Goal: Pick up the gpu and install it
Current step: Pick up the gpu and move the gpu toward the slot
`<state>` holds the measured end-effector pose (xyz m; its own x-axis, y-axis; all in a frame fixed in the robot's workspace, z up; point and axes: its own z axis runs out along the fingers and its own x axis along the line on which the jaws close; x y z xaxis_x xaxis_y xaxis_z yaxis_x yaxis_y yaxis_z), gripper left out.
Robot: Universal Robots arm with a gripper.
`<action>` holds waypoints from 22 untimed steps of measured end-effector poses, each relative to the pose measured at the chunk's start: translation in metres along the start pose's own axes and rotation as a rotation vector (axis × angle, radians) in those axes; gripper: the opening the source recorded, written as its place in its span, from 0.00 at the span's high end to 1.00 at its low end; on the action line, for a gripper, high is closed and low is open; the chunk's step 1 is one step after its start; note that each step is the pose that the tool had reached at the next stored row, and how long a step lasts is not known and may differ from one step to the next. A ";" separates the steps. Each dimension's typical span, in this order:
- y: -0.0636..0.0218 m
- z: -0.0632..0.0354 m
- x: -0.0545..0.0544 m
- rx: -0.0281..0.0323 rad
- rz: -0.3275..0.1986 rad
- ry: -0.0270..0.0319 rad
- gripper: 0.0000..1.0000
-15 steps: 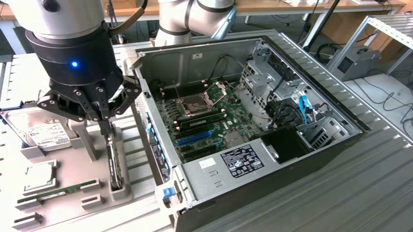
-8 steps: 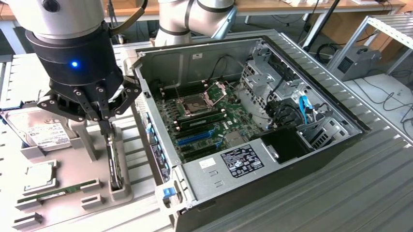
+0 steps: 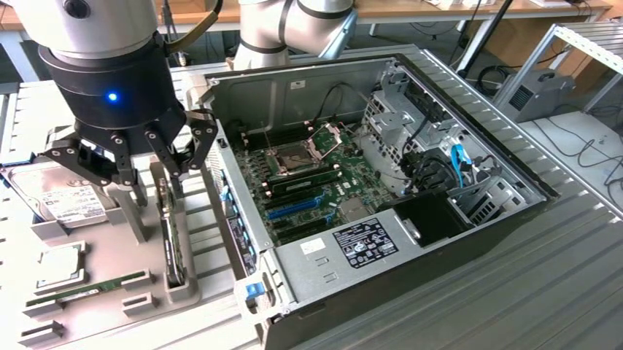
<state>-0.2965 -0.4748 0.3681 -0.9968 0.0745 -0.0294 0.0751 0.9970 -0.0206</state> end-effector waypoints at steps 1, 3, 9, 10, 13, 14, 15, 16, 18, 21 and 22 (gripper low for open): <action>0.0000 0.0000 0.000 0.0000 0.000 -0.0001 0.58; 0.0000 0.0000 0.000 0.0000 0.000 0.0000 0.58; 0.0000 0.0011 0.000 0.0000 0.000 -0.0001 0.58; 0.0000 0.0022 0.000 0.0000 0.000 0.0000 0.58; 0.0001 0.0040 0.000 0.0001 0.000 0.0000 0.58; 0.0001 0.0046 0.000 0.0001 0.000 0.0000 0.58; 0.0001 0.0053 0.000 0.0001 0.000 0.0000 0.58; 0.0001 0.0058 0.000 0.0001 0.000 0.0000 0.58; 0.0001 0.0071 0.000 0.0001 0.000 0.0000 0.58; 0.0002 0.0085 0.000 0.0000 0.000 -0.0001 0.58; 0.0002 0.0089 0.000 0.0001 0.000 0.0000 0.58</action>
<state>-0.2965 -0.4748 0.3592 -0.9968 0.0745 -0.0294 0.0751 0.9970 -0.0207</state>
